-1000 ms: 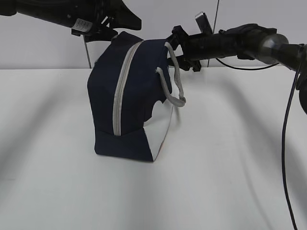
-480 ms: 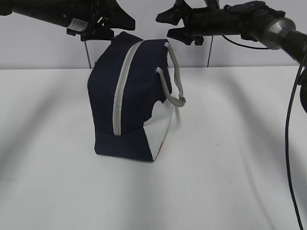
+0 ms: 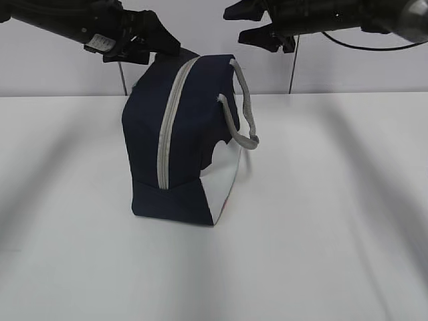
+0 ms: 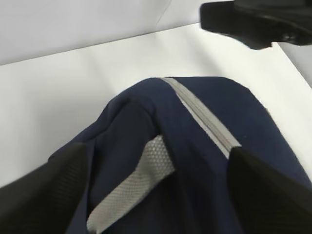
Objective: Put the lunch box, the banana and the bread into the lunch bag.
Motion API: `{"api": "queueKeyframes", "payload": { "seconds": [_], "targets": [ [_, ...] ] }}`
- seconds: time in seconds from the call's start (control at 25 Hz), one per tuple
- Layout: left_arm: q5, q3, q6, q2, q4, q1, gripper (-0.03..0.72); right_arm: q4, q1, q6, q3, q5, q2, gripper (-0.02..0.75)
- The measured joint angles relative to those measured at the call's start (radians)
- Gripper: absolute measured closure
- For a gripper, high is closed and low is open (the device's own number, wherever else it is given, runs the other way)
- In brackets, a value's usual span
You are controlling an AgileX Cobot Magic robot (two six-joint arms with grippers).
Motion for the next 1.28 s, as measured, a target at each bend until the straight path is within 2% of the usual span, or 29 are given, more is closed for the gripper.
{"api": "queueKeyframes", "payload": {
  "seconds": [0.24,0.56,0.8,1.0,1.28],
  "targets": [
    [0.103,0.000,-0.074,-0.001,0.036,0.031,0.110,0.000,-0.002,-0.064,0.347,0.053,-0.218,0.242],
    [0.189,-0.004,-0.265,-0.082,0.277,0.037,0.115,0.000,-0.002,-0.201,0.731,0.259,-0.516,0.243],
    [0.312,-0.006,-0.372,-0.134,0.403,0.037,0.142,0.009,-0.002,-0.280,0.894,0.398,-0.677,0.244],
    [0.417,0.005,-0.433,-0.178,0.449,0.037,0.146,0.014,-0.002,-0.309,1.016,0.461,-0.768,0.246],
    [0.446,0.163,-0.458,-0.353,0.497,0.035,0.148,0.014,-0.002,-0.319,1.129,0.469,-0.857,0.245]
  ]
}}
